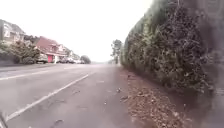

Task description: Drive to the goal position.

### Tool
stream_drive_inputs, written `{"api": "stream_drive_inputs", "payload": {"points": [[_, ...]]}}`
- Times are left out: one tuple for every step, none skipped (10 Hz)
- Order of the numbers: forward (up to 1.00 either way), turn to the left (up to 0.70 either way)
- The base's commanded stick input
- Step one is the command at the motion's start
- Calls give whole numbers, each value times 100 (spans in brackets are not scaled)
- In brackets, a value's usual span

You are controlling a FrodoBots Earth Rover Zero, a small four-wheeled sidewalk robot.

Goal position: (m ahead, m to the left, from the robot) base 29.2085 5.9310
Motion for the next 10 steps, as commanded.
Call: {"api": "stream_drive_inputs", "payload": {"points": [[100, 0], [100, 0], [100, 0], [100, 0], [100, 0], [100, 0], [100, 0], [100, 0], [100, 0], [100, 0]]}}
